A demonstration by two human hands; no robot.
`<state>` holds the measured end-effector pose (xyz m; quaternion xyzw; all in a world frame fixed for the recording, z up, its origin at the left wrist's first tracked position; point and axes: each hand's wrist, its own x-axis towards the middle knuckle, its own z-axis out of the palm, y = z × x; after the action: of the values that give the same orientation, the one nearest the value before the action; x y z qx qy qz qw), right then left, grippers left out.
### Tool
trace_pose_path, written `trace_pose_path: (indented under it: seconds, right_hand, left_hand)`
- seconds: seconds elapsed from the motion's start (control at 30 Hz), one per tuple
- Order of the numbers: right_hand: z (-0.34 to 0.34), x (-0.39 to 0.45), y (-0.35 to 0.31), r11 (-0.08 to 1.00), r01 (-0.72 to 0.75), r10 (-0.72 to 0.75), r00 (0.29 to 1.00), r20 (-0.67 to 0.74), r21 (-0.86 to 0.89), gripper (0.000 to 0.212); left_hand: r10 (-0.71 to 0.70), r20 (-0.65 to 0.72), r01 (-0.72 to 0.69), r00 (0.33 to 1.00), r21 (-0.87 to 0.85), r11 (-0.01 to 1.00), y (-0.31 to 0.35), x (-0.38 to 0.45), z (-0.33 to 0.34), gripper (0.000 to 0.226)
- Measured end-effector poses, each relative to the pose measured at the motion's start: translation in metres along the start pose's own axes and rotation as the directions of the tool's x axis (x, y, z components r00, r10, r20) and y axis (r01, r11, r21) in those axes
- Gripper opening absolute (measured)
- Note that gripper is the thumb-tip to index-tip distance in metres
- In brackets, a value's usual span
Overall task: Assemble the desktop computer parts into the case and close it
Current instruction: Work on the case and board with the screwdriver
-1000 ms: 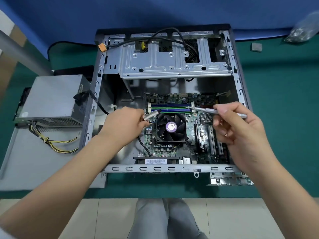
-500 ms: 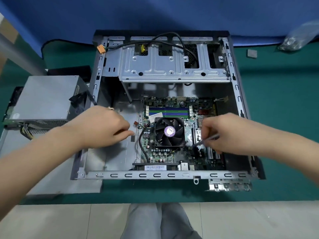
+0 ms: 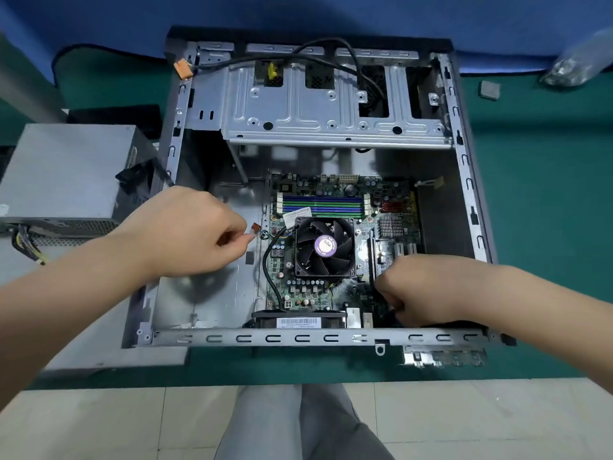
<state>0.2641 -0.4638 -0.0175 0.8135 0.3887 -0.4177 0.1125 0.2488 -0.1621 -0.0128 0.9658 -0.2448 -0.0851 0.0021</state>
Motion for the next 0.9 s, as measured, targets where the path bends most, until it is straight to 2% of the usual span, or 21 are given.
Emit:
trace_pose_path:
  seconds: [0.4,0.9]
  right_hand:
    - [0.017,0.000,0.005,0.999,0.005,-0.001,0.997,-0.081,0.042,0.009]
    - [0.021,0.002,0.006,0.999,0.008,-0.006,0.999,-0.054,0.031,0.013]
  left_hand:
    - [-0.012,-0.021,0.012,1.000,-0.014,1.000,-0.001,-0.001,0.001,0.043]
    - [-0.032,-0.010,0.032,0.999,-0.005,0.999,0.001,0.000,0.000,0.042]
